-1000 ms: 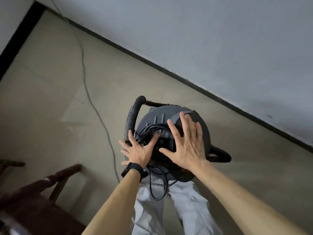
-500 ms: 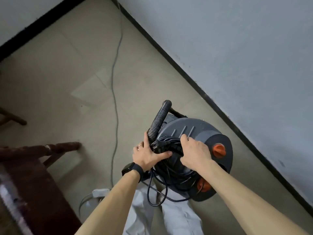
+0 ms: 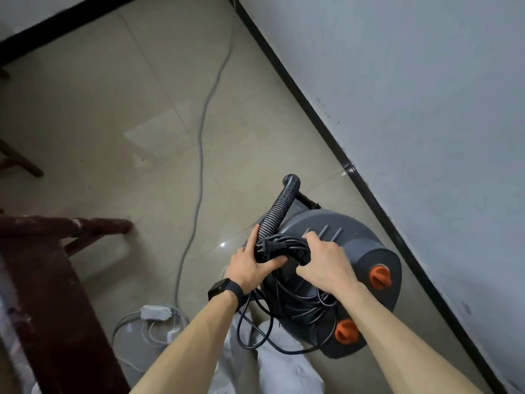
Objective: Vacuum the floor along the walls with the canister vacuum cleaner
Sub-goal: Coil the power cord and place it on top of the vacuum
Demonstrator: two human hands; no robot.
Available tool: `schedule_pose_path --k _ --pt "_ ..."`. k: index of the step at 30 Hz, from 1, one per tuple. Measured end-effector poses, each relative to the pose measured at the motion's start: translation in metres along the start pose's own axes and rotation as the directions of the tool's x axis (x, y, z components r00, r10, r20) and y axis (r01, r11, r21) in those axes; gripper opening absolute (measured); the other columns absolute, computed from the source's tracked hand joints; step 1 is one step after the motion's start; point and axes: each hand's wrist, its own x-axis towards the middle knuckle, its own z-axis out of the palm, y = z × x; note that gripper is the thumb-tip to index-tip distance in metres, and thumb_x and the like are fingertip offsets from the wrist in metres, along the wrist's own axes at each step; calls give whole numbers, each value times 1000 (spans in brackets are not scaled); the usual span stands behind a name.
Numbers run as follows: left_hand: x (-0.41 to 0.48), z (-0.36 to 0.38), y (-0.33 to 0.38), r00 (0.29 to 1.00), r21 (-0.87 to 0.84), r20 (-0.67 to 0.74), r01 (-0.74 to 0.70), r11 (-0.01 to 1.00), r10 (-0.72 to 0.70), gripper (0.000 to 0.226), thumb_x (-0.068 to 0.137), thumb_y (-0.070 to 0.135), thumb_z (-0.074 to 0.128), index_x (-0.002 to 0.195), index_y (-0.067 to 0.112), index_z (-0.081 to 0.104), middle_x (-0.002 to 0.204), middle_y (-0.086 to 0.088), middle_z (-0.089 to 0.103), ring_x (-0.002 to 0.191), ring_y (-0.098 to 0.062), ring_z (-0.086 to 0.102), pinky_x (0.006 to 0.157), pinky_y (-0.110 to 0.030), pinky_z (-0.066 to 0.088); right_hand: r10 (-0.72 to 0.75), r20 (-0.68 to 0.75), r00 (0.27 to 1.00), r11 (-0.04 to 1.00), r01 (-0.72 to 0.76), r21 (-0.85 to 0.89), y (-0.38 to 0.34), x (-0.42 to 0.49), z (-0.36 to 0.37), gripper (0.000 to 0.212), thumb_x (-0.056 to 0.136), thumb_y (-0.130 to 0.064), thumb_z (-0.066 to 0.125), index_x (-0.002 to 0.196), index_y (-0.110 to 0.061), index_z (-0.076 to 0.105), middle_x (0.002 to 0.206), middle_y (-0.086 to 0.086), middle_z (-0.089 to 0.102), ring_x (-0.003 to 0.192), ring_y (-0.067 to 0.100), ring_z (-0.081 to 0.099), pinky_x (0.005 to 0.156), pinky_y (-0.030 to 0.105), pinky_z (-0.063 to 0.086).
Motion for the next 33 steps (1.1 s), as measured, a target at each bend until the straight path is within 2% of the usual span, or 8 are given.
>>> schedule_pose_path --k 3,6,10,12,15,21,27,33 --pt "1 -2 2 997 -12 79 -11 1000 12 121 48 88 69 143 67 -4 139 -3 52 127 -25 52 107 -39 44 97 15 995 981 -98 169 6 -10 1 52 82 -27 72 123 -26 40 111 -2 63 100 28 62 77 36 43" --pt "-1 -4 0 990 33 139 -1 999 -4 126 52 72 77 143 66 -11 143 -10 46 129 -30 48 109 -40 41 54 -27 998 998 -53 41 13 -30 16 56 85 -17 66 130 -25 33 130 4 53 105 34 63 76 36 46" --pt "-6 7 5 991 101 137 1 995 -15 125 53 74 69 142 65 -18 137 -18 48 124 -36 51 107 -46 42 54 -76 996 998 -55 -20 23 -34 22 33 94 -34 63 113 -21 40 105 7 70 98 36 67 67 37 40" --pt "-6 11 6 993 103 115 -2 995 -10 123 54 75 66 142 64 -19 135 -17 50 123 -35 51 106 -46 43 68 -41 997 997 -67 23 23 -28 16 33 94 -43 64 102 -23 38 96 6 71 94 36 67 66 38 41" --pt "-4 13 4 994 119 107 -13 993 0 122 55 77 66 142 64 -19 136 -13 52 124 -34 50 106 -47 43 64 -29 998 997 -63 35 20 -26 10 35 95 -49 63 103 -23 41 96 5 72 94 35 68 66 37 44" --pt "-1 11 4 996 157 92 -27 987 13 120 56 77 66 141 65 -18 132 -15 53 124 -35 51 106 -49 43 85 -6 996 996 -85 27 16 -21 12 30 94 -37 61 102 -24 35 85 2 63 76 26 58 65 36 48" --pt "-3 0 12 995 159 99 -34 987 18 119 71 58 78 150 54 -11 135 -15 48 123 -34 53 106 -36 42 145 54 988 989 -145 -2 4 -14 2 23 92 -31 61 100 -23 41 83 2 59 78 28 59 65 36 46" --pt "-2 -48 12 992 94 119 -64 994 53 126 62 55 81 144 63 -14 134 -14 46 123 -34 49 103 -31 39 174 103 979 984 -168 -63 -45 2 -25 21 92 -26 58 100 -22 39 80 0 52 77 28 54 62 36 40"
